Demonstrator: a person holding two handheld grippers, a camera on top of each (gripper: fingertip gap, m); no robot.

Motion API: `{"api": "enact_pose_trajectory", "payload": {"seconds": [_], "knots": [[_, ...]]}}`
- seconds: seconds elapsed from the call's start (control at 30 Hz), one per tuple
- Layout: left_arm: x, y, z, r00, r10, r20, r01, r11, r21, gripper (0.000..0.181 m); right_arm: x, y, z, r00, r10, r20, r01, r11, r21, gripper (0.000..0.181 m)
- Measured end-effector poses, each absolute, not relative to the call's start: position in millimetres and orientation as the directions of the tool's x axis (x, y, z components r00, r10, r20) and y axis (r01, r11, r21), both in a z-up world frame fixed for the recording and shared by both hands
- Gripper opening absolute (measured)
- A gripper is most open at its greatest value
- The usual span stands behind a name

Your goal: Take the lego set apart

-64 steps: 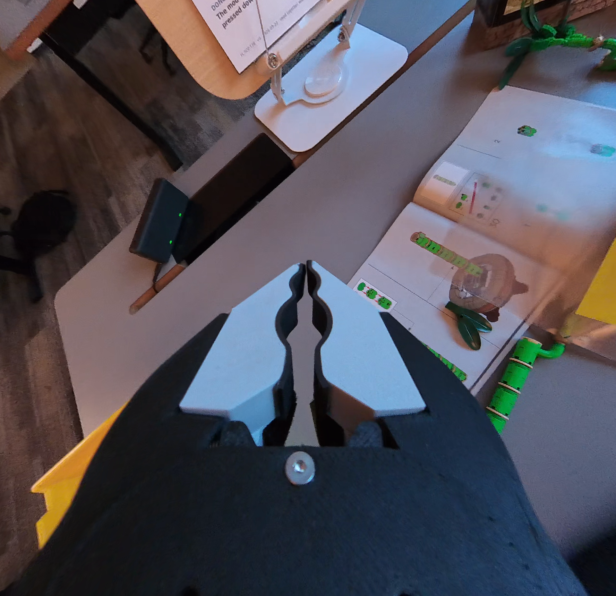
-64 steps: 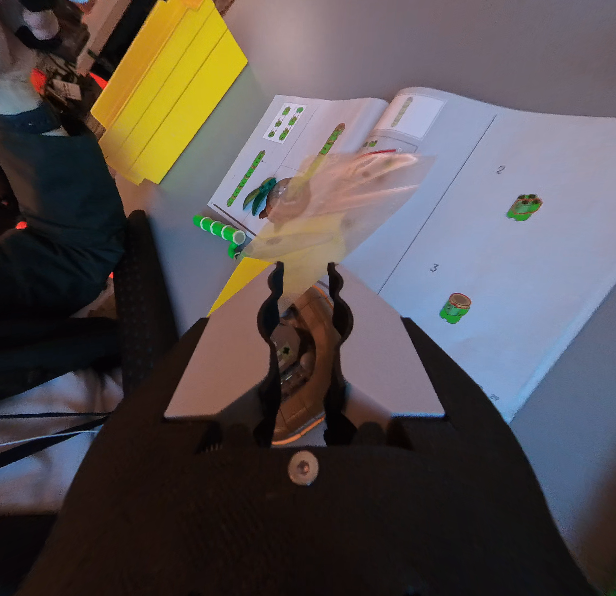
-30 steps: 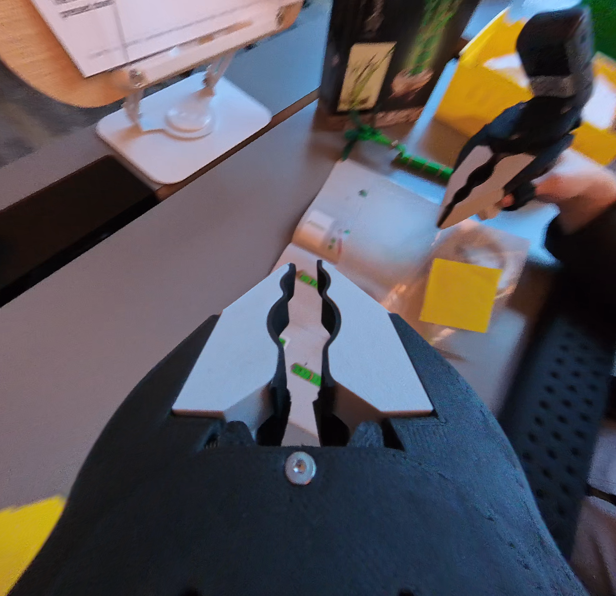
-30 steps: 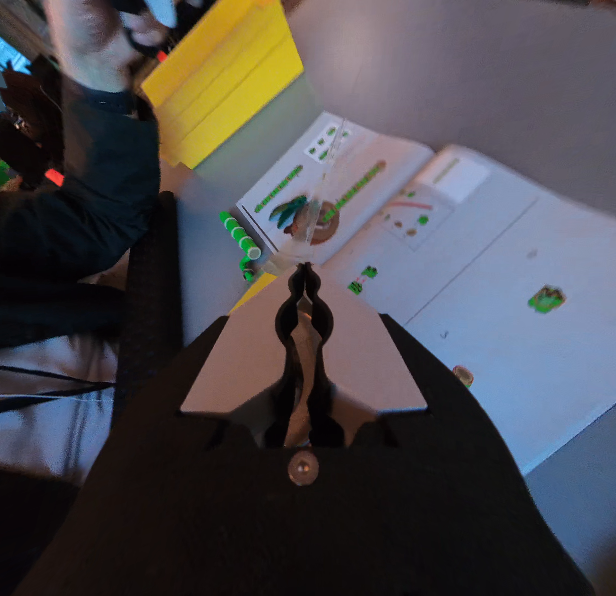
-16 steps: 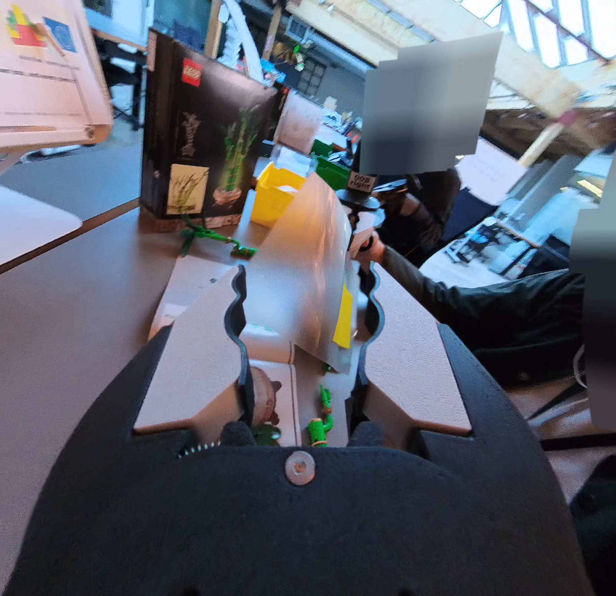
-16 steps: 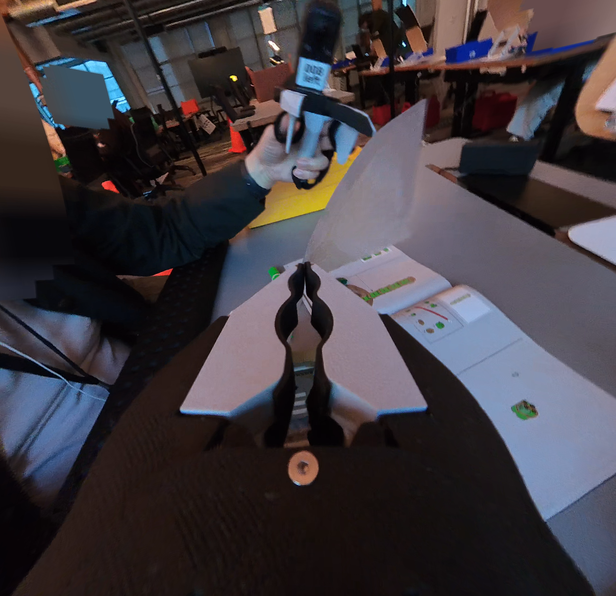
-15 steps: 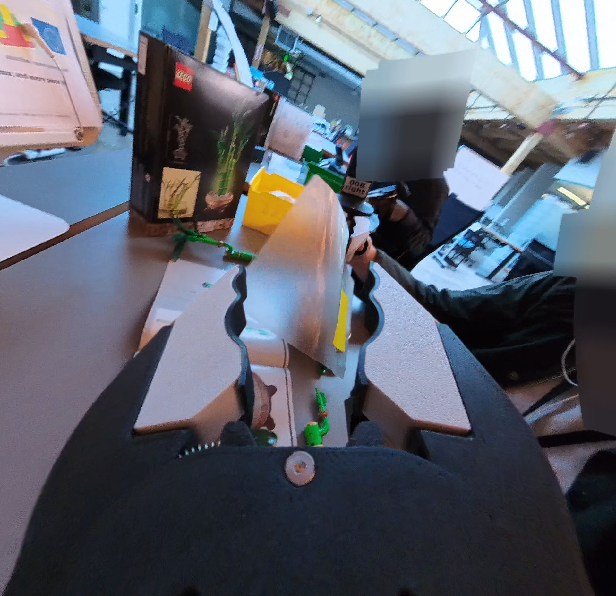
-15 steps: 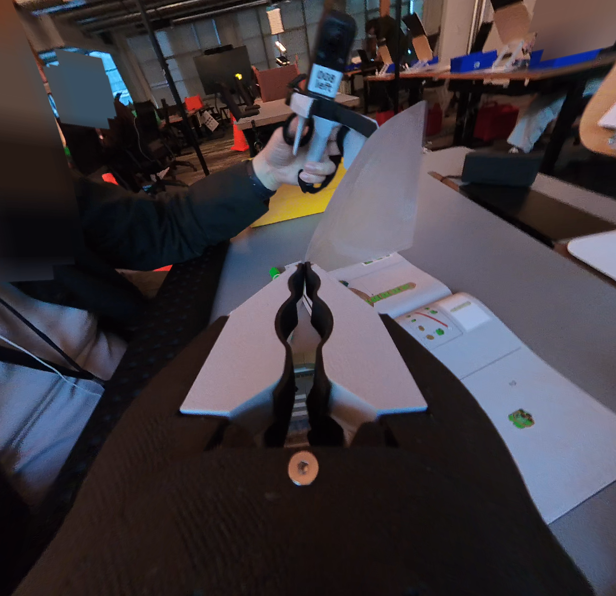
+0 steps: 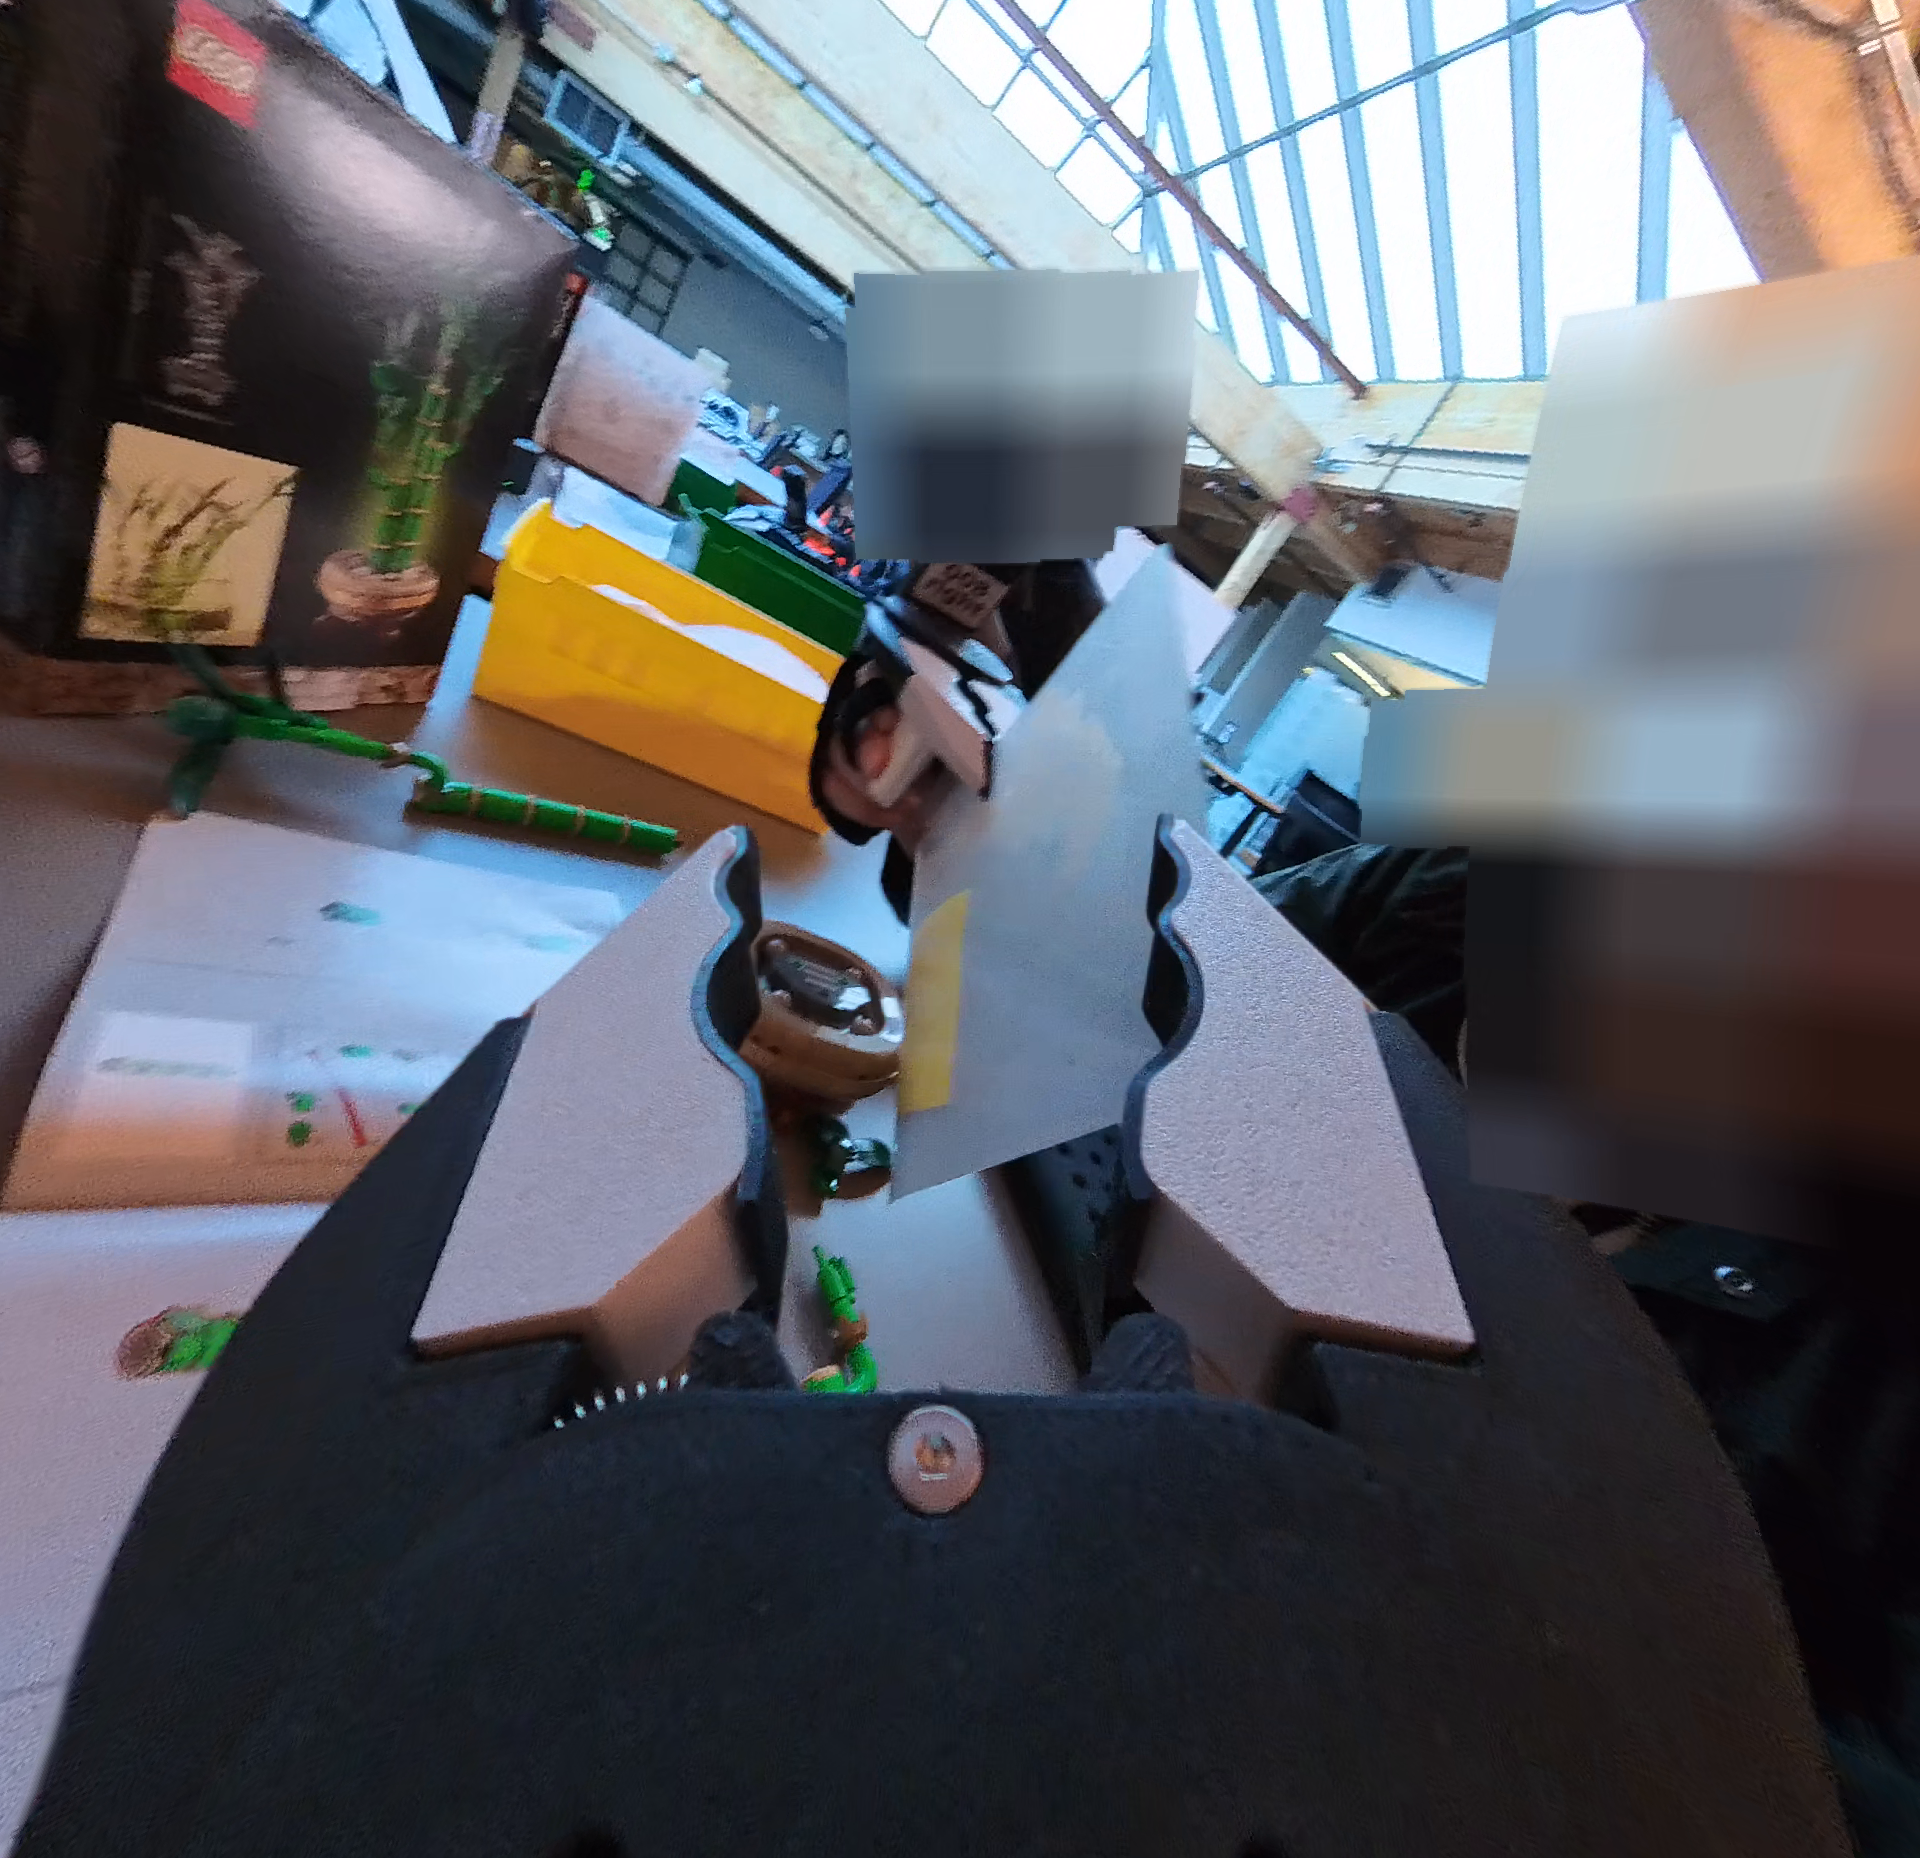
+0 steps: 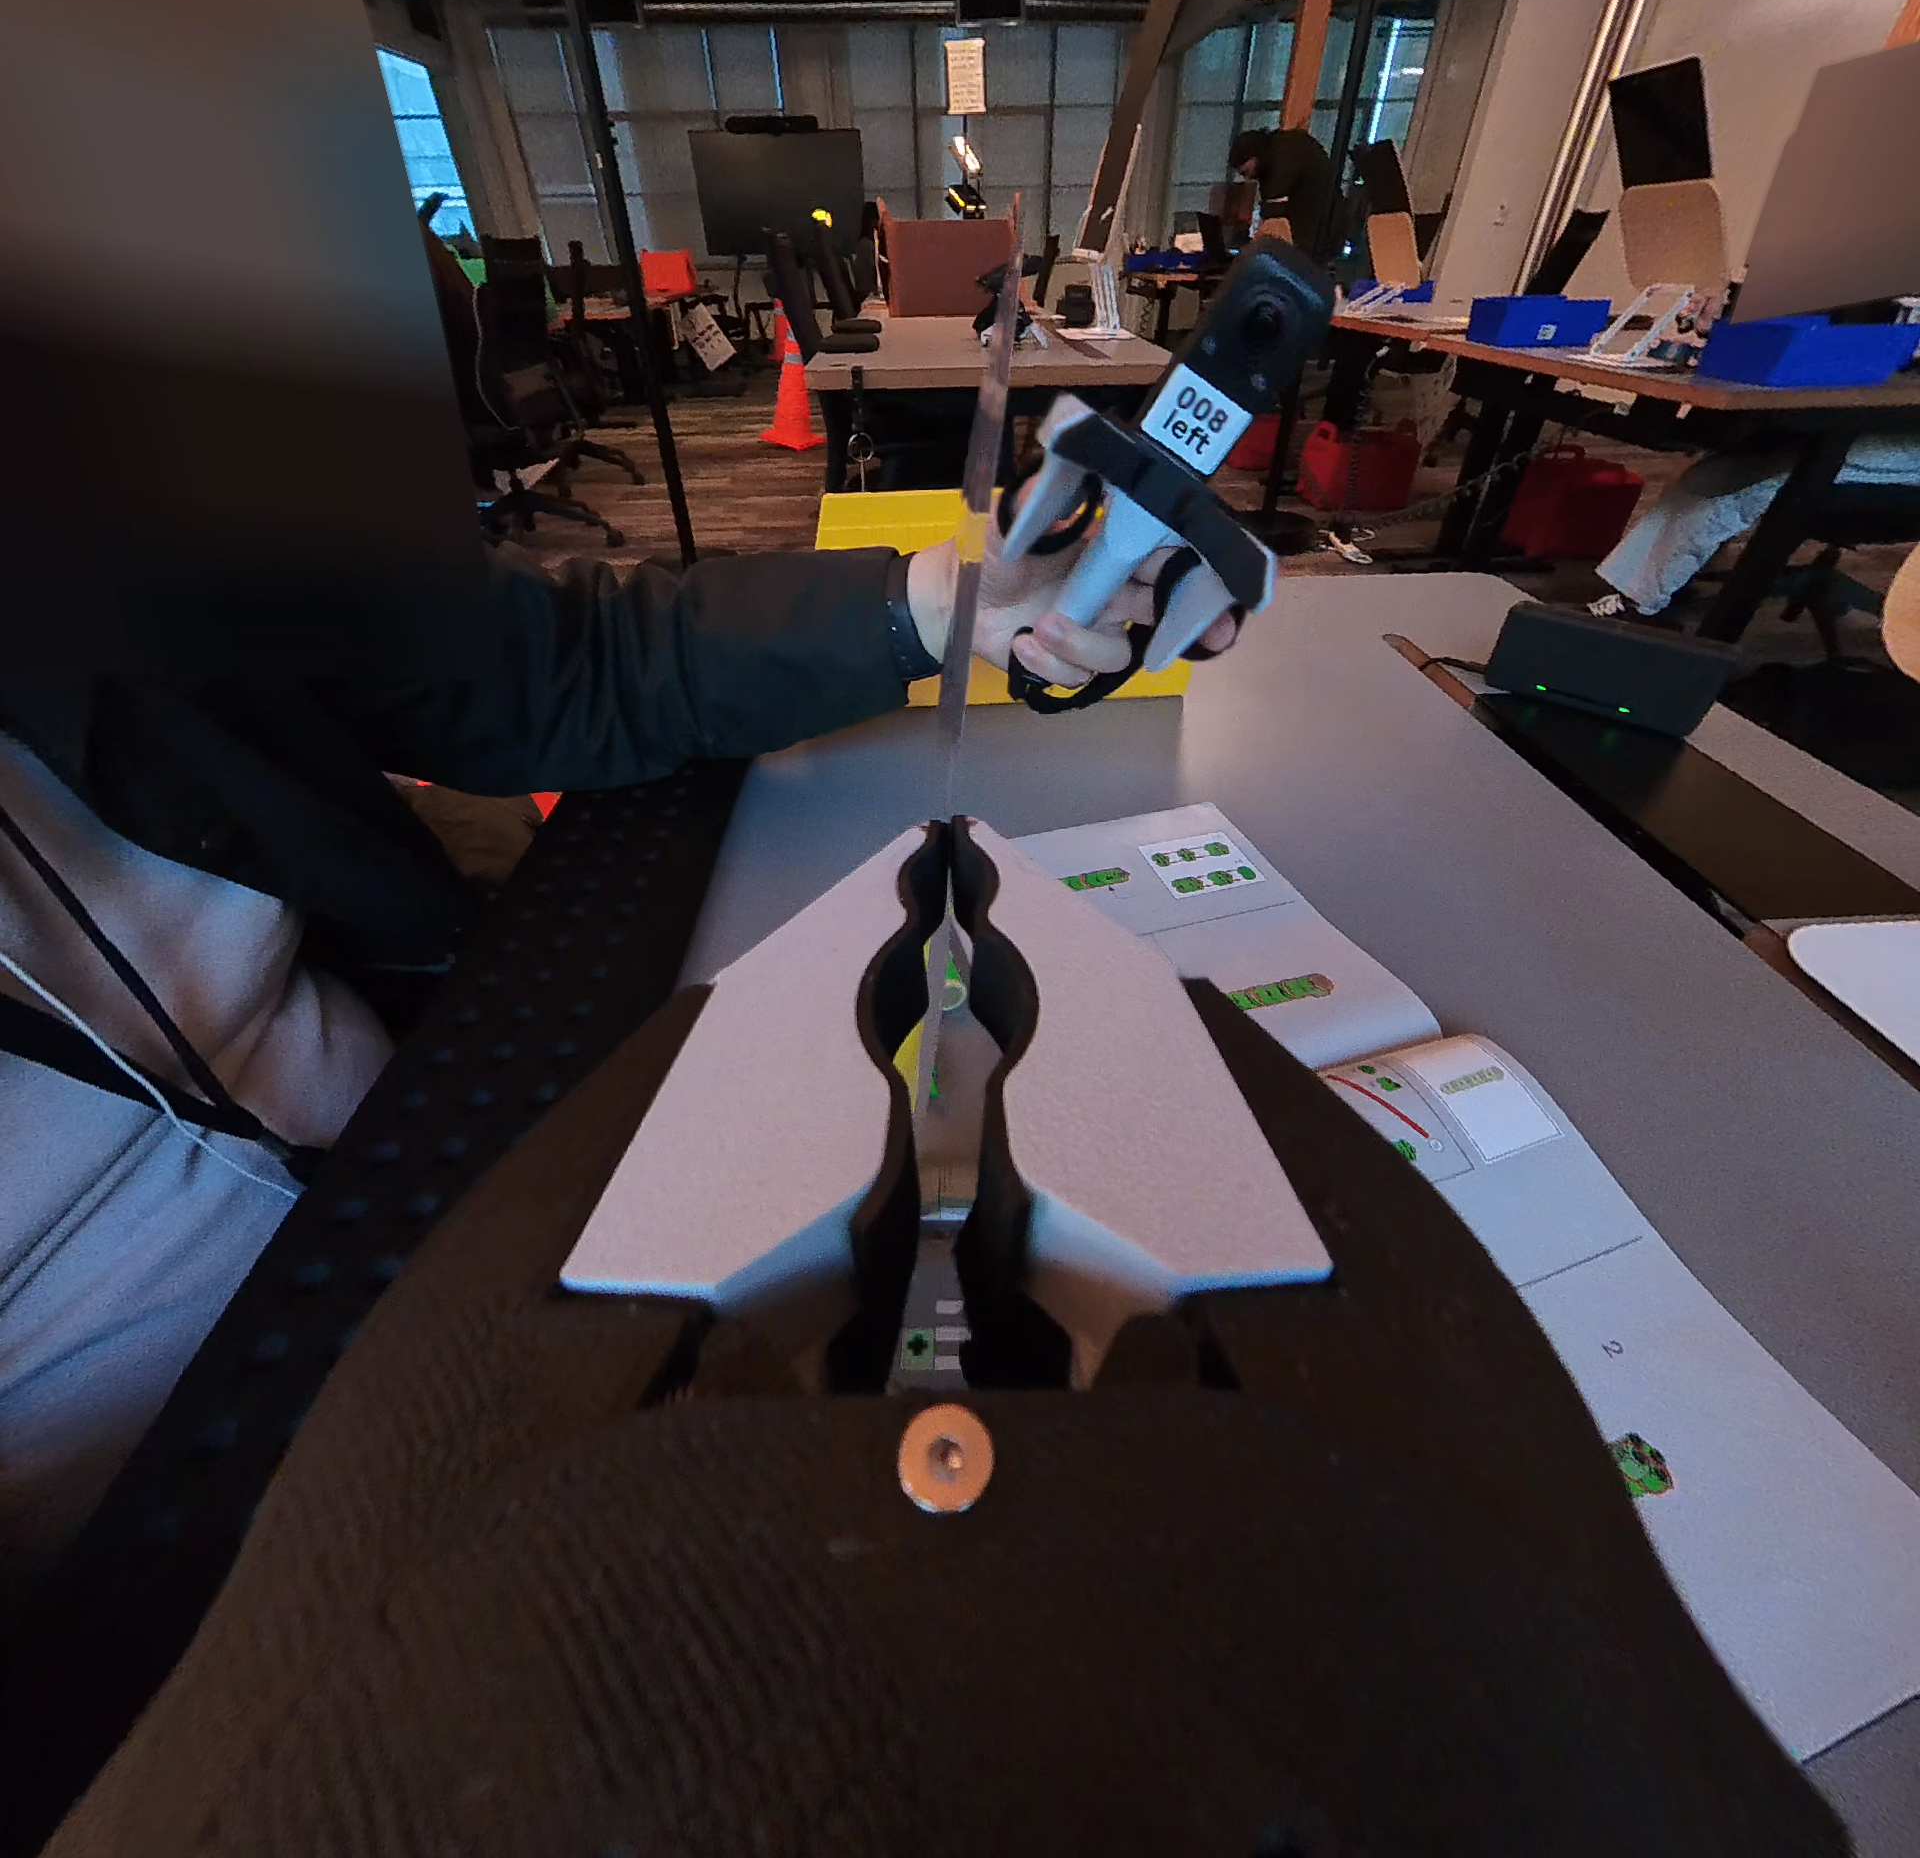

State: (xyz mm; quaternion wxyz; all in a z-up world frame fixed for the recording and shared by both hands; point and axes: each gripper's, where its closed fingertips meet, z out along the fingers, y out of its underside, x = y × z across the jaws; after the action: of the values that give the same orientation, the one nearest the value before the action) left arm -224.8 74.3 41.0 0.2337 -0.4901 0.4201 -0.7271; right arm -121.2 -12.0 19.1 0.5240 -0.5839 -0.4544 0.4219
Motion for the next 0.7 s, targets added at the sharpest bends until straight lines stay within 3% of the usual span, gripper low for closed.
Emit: {"api": "enact_pose_trajectory", "payload": {"seconds": [0.27, 0.43, 0.6, 0.7], "knots": [[-228, 50, 52, -0.528, -0.677, 0.513, -0.109, -0.545, -0.831, 0.07, -117, -2, 14, 0.273, 0.961, -0.045, 0.081, -0.07, -0.994, 0.0], [-215, 45, 36, -0.453, -0.723, 0.521, -0.197, -0.489, -0.85, 0.053, -116, 4, 10, 0.285, 0.955, -0.085, 0.07, -0.109, -0.992, 0.0], [-206, 46, 19, -0.322, -0.85, 0.417, -0.265, -0.342, -0.902, 0.019, -118, 10, 4, 0.303, 0.946, -0.112, 0.069, -0.139, -0.988, 0.0], [-202, 47, 11, -0.257, -0.885, 0.387, -0.318, -0.301, -0.899, 0.009, -119, 13, 0, 0.302, 0.944, -0.131, 0.068, -0.158, -0.985, 0.0]]}}
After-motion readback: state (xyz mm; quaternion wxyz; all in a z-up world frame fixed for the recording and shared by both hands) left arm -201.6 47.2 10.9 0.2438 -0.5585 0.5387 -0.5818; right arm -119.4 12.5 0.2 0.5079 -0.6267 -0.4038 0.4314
